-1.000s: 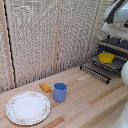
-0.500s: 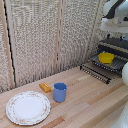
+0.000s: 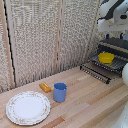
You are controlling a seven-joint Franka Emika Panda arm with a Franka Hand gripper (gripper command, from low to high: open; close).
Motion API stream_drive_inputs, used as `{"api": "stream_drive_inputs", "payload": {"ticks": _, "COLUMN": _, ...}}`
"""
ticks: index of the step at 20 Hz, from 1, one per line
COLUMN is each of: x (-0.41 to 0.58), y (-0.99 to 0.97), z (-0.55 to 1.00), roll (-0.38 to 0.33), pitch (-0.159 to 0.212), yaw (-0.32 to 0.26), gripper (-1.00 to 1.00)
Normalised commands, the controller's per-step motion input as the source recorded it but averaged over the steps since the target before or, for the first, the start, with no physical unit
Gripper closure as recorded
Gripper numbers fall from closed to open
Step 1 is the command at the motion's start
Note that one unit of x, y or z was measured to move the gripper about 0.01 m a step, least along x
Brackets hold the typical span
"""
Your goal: Please reach out your grabber to the yellow dish. Tenderly grip the yellow dish using your grabber. Set the yellow dish on the baking sheet. Posit your grabber on the rim of the baking sheet carrying the yellow dish. Mindfully slide the baking sheet with the yellow dish into the oven. Let go of your grabber's hold on the baking sheet's edge when it is entirely in the oven.
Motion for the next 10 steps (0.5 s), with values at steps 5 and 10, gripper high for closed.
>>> {"api": "stream_drive_inputs", "payload": {"ticks": 5, "x": -0.081, "y": 0.00, "z": 0.04, "roll": -0.206, "pitch": 0.108, "yaw": 0.281, "gripper": -1.00}}
{"api": "stream_drive_inputs", "payload": {"ticks": 10, "x": -0.102, "y": 0.00, "z": 0.14, "roll": -0.205, "pitch": 0.112, "yaw": 0.273, "gripper": -1.00}}
